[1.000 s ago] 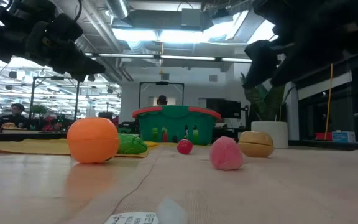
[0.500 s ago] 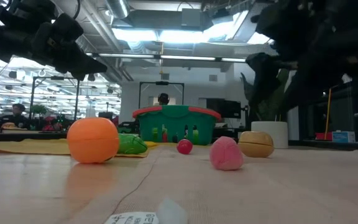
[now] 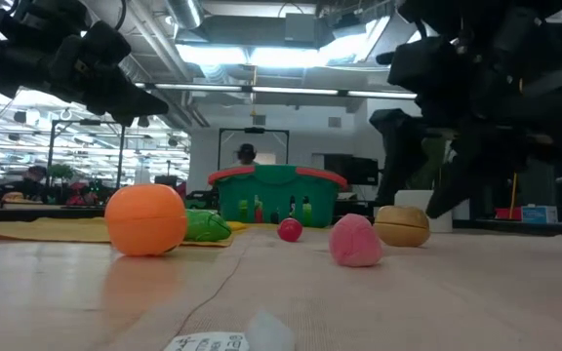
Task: Pick and placing Produce into tupperware
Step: Put the brown potato into the blue basket
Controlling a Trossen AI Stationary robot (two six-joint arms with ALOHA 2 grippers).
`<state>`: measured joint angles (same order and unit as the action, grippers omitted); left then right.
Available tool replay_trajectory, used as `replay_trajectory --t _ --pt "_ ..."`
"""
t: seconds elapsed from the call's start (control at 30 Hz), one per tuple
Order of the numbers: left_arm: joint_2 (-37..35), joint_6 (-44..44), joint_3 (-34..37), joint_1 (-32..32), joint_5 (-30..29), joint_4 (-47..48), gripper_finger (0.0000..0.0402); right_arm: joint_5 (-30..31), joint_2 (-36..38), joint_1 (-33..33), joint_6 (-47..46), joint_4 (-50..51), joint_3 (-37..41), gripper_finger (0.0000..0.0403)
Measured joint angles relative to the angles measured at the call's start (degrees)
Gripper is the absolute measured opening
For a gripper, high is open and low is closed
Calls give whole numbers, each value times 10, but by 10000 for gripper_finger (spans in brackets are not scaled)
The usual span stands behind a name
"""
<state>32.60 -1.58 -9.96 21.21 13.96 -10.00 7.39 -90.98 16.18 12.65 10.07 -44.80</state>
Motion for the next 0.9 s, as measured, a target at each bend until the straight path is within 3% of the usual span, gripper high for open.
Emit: replay_trajectory --t 0.47,0.9 --pt "0 0 0 0 0 1 63 0 -50 -3 0 -44 0 293" --pt "0 0 0 0 0 3 89 1 -51 -10 -1 -46 0 277"
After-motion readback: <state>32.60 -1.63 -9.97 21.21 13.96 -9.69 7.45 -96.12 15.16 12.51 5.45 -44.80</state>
